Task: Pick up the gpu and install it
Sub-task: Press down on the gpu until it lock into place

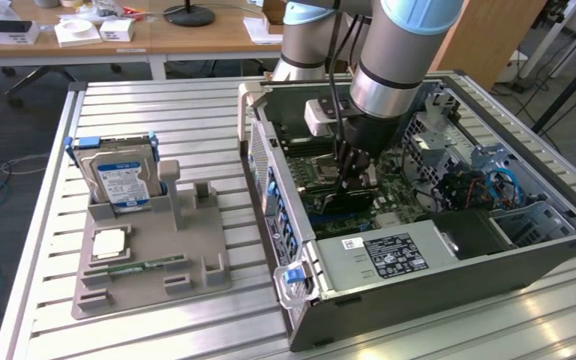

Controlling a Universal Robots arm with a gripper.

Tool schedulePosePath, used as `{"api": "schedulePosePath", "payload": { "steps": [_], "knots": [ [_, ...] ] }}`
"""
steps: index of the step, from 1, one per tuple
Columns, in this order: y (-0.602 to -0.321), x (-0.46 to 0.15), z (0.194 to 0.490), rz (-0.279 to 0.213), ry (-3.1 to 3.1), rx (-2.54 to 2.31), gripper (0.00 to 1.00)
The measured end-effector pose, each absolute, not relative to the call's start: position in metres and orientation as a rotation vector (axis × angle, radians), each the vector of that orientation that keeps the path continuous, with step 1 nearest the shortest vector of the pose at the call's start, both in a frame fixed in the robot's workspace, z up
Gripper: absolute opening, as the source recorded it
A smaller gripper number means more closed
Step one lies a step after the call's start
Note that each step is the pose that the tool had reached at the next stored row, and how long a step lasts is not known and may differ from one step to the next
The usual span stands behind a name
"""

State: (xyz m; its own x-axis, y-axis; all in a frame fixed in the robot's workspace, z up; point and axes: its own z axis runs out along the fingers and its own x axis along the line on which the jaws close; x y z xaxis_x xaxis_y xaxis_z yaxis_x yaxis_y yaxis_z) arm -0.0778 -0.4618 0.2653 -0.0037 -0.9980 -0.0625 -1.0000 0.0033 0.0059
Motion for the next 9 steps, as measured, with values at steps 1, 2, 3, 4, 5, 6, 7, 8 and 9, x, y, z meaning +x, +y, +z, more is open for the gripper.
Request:
{"api": "schedulePosePath", "payload": {
  "steps": [1,2,3,4,5,6,7,8,9],
  "knots": [
    [-0.4618,-0.0778,0.2653,0.075,2.196,-2.189,0.1],
    [-0.4618,-0.0778,0.2653,0.075,2.196,-2.189,0.1],
    [-0.4618,-0.0778,0.2653,0.075,2.196,-2.189,0.1],
    [-0.4618,-0.0778,0.2651,0.075,2.196,-2.189,0.1],
    [-0.4618,-0.0778,0.2647,0.075,2.196,-2.189,0.1],
    [-0.4619,-0.0778,0.2644,0.075,2.196,-2.189,0.1],
    [-0.4619,-0.0778,0.2643,0.075,2.196,-2.189,0.1],
    [-0.4619,-0.0778,0.2643,0.075,2.196,-2.189,0.1],
    [-0.4619,-0.0778,0.2642,0.075,2.196,-2.189,0.1]
  ]
}}
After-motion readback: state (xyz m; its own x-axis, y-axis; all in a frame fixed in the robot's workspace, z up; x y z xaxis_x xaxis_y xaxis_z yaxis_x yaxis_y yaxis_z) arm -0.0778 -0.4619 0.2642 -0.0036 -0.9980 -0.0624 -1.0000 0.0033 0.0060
